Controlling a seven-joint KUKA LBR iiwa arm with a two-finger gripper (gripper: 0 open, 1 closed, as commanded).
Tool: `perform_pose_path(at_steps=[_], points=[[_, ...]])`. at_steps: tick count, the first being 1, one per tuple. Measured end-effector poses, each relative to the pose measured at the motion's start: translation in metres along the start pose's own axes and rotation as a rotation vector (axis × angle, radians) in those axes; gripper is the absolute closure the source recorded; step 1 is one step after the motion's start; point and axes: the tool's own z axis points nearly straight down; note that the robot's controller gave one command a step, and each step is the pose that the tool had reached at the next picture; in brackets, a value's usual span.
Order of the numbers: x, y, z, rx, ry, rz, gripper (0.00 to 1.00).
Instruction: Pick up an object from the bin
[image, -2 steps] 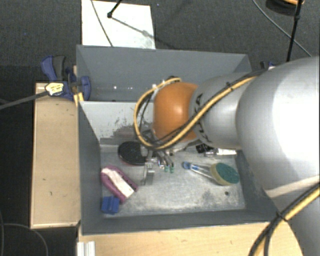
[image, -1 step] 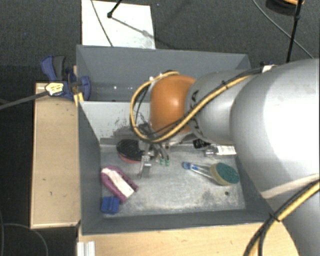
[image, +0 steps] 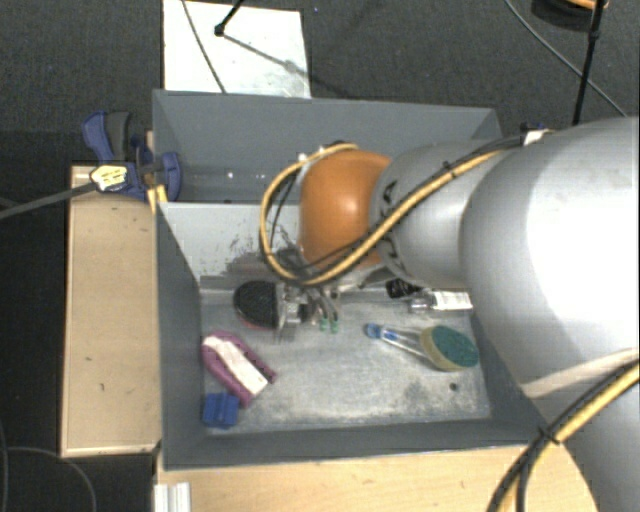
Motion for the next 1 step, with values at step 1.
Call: perform_pose_path(at_steps=[1], points=[[0.0026,0.0293,-0.0006,0.000,-0.008,-0.030,1.00]])
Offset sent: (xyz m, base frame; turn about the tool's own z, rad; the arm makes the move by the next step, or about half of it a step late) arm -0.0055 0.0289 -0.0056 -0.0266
